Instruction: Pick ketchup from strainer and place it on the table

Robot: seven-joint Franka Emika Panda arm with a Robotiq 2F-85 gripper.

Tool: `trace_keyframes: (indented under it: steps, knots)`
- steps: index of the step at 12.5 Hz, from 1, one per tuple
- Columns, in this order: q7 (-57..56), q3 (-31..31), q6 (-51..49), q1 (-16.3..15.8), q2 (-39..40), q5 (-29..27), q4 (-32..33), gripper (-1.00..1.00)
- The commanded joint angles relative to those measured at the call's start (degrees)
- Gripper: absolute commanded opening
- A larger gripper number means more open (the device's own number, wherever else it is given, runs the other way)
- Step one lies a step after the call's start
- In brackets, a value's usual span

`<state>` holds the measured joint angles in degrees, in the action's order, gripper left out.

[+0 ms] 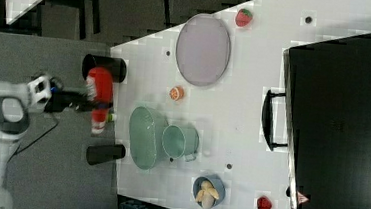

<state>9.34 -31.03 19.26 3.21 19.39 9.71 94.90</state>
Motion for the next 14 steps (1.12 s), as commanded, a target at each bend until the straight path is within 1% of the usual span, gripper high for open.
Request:
trace_keyframes:
  steps: [1,4,6,8,10,14]
  knots:
    - [-9.2,6.8,-0.8,5.1,1.1,2.1,-0.7,0.21]
    - [-18.4,12.6,-0.8,5.9,1.0,2.7,-0.6,0.21]
    - [-22.2,14.6,-0.8,6.7,0.9,2.7,0.0,0.21]
    - [-23.6,15.5,-0.3,7.8,0.7,2.7,2.0,0.21]
    - [-23.9,15.7,3.1,8.9,0.0,2.7,5.8,0.21]
    - [-23.9,15.8,14.7,11.1,-1.3,2.3,16.6,0.21]
